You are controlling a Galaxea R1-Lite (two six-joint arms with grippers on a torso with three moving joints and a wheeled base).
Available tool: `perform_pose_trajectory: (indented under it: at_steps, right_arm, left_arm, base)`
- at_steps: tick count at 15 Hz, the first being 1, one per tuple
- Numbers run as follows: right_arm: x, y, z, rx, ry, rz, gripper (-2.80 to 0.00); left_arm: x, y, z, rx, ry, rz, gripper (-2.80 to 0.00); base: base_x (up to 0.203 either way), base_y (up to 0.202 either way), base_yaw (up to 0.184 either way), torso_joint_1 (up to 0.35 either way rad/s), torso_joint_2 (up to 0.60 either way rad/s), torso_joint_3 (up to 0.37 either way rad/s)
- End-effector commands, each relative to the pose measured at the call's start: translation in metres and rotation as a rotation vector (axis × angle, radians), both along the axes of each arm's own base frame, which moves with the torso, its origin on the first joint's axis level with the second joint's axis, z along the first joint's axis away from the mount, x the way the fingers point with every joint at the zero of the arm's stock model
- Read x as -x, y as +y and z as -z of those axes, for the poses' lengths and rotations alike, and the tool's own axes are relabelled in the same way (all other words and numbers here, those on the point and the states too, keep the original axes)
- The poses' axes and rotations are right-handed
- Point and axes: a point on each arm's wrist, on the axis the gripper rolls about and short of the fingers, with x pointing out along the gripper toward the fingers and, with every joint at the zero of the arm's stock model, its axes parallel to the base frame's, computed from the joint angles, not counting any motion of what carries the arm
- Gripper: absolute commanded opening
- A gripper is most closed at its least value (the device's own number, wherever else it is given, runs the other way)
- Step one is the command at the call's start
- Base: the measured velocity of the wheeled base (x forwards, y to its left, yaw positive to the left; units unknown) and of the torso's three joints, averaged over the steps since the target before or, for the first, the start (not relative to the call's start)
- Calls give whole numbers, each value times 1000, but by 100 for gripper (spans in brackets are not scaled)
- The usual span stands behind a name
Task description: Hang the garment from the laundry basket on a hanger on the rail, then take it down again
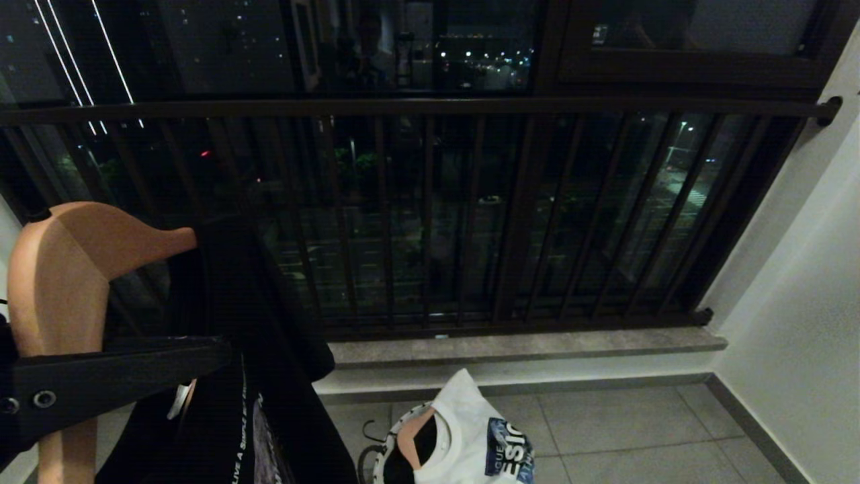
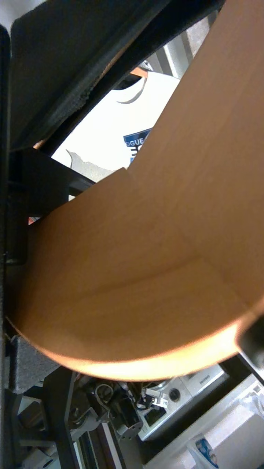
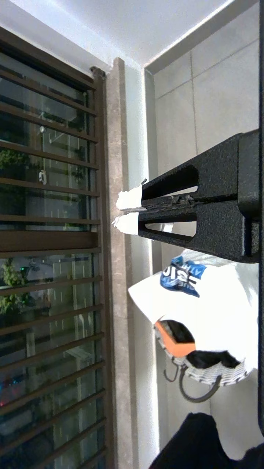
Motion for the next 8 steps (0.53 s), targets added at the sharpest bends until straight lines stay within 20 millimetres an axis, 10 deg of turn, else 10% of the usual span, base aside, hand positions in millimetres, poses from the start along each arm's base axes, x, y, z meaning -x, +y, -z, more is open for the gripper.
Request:
perform_pose_trajectory:
  at_steps: [1,8]
  right_arm:
    - [0,0,0,0,1,0,-280]
    - [0,0,0,0,1,0,-280]
  left_arm:
    - [2,1,-2,7,-6,2,-280]
    - [6,4,-8,20,-35,-8,-280]
  base:
    - [0,0,0,-263,549,282]
    - [0,0,0,-245,528,277]
